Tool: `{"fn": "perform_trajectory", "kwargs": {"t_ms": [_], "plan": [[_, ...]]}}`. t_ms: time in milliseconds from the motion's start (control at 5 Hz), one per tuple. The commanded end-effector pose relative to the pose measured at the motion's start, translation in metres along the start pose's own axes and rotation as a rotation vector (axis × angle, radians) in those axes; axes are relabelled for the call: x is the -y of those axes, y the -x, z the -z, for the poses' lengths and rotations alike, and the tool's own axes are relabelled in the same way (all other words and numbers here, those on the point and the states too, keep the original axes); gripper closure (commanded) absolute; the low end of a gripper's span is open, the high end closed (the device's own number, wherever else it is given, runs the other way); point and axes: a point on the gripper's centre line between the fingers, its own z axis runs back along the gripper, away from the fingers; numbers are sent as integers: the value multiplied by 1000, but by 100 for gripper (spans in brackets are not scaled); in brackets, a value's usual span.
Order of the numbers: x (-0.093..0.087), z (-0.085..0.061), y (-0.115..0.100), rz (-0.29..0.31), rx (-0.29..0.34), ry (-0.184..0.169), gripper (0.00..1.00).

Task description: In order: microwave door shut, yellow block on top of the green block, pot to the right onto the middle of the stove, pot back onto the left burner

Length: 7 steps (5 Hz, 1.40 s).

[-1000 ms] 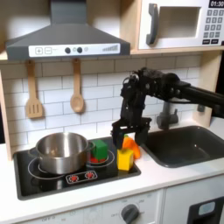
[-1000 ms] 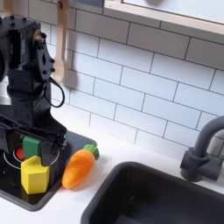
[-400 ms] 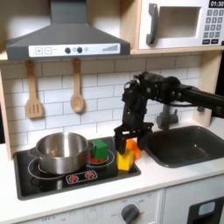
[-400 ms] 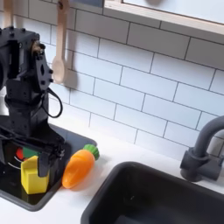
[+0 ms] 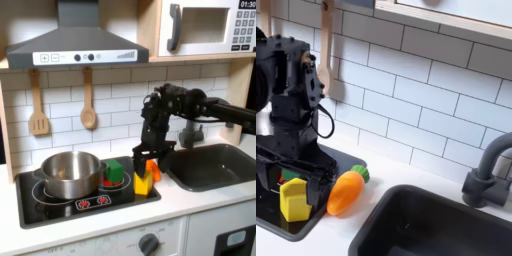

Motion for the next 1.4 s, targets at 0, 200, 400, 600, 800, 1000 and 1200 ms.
{"fn": "perform_trajectory", "kwargs": {"t_ms": [0, 200, 400, 600, 800, 1000, 1200], "plan": [[-1, 3, -17, -34, 12, -16, 0], [-4, 6, -24, -61, 7, -22, 0], [-5, 7, -26, -79, -7, -26, 0], [-2, 6, -16, -80, -30, -25, 0], [0, 2, -8, -53, -34, -17, 0], [0, 1, -2, -37, -35, -24, 0], [-2, 3, -5, -56, -30, -28, 0]]}}
